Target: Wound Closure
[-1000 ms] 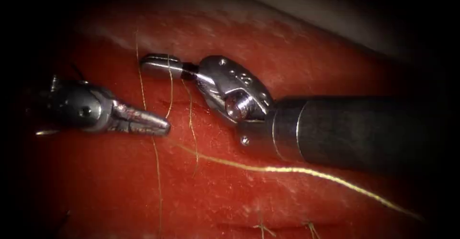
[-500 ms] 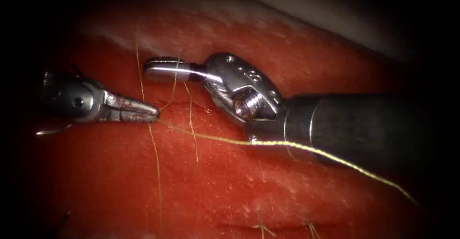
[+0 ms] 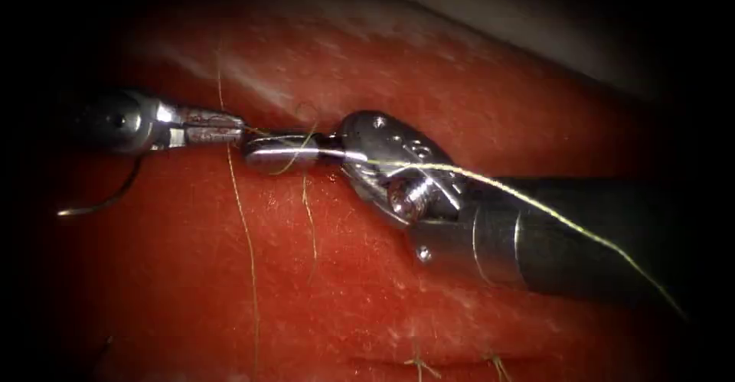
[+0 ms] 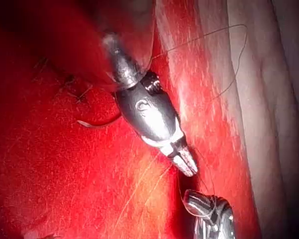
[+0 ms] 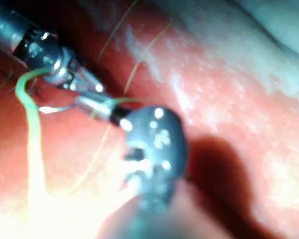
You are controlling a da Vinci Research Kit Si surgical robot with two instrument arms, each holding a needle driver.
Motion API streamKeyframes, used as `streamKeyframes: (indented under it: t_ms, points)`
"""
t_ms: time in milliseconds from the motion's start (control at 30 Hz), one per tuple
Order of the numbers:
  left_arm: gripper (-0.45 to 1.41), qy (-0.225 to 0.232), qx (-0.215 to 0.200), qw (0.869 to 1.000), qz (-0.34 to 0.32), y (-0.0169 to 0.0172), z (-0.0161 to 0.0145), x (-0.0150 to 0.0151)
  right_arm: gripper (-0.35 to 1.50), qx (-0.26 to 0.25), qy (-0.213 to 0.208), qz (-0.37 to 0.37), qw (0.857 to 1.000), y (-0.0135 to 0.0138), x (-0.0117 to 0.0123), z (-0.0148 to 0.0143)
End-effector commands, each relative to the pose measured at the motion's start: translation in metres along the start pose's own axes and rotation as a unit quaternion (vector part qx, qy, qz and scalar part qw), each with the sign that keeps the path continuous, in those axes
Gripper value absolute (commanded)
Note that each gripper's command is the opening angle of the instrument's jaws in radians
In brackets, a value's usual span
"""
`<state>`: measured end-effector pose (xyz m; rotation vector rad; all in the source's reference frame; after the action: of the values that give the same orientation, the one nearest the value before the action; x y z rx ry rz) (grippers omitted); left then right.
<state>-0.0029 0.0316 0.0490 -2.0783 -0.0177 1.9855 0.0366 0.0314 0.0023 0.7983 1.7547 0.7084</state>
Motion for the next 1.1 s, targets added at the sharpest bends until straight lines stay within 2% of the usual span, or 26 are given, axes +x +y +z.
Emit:
streamKeyframes:
  t_ms: [33,233,300,400,533,633,733,867,1033,1100]
  points:
    - [-0.35,0.008,0.001,1.0,-0.002,0.0004,0.0005,-0.0006,-0.32,0.0,-0.003,0.0,1.0,0.0007,-0.0001,0.0003]
    - [-0.35,0.015,0.0,1.0,-0.006,0.0001,0.0009,-0.0008,-0.27,0.006,-0.005,0.002,1.0,0.0005,0.0003,-0.001]
    - [-0.35,0.014,0.0,1.0,-0.005,0.0001,0.0009,-0.001,-0.35,0.013,-0.008,0.002,1.0,0.0004,0.0003,-0.0015]
    - [-0.35,0.024,0.002,1.0,-0.017,-0.0007,0.0009,-0.0016,-0.35,0.076,-0.03,0.008,0.997,0.0001,0.0001,-0.0024]
    - [-0.35,0.019,0.011,0.999,-0.026,-0.0012,0.0007,-0.003,-0.35,0.118,-0.05,0.001,0.992,0.0,-0.0002,-0.0025]
    - [-0.35,0.012,0.024,0.999,-0.045,-0.0013,0.0006,-0.0048,-0.23,0.149,-0.071,-0.014,0.986,0.0,-0.0003,-0.0021]
    - [-0.35,0.007,0.035,0.997,-0.071,-0.0008,0.0006,-0.0063,-0.1,0.136,-0.077,-0.017,0.987,0.0006,-0.0004,-0.0012]
    - [-0.35,0.007,0.039,0.995,-0.095,-0.001,0.0006,-0.006,0.02,0.121,-0.079,-0.026,0.989,0.0004,-0.0005,-0.0018]
    - [-0.35,0.031,0.066,0.985,-0.157,-0.0006,-0.0002,-0.004,-0.03,0.069,-0.087,-0.041,0.993,-0.0003,-0.0007,-0.0063]
    - [-0.35,0.04,0.069,0.983,-0.167,0.0005,-0.0001,-0.0025,-0.16,0.04,-0.081,-0.05,0.995,0.0007,-0.001,-0.008]
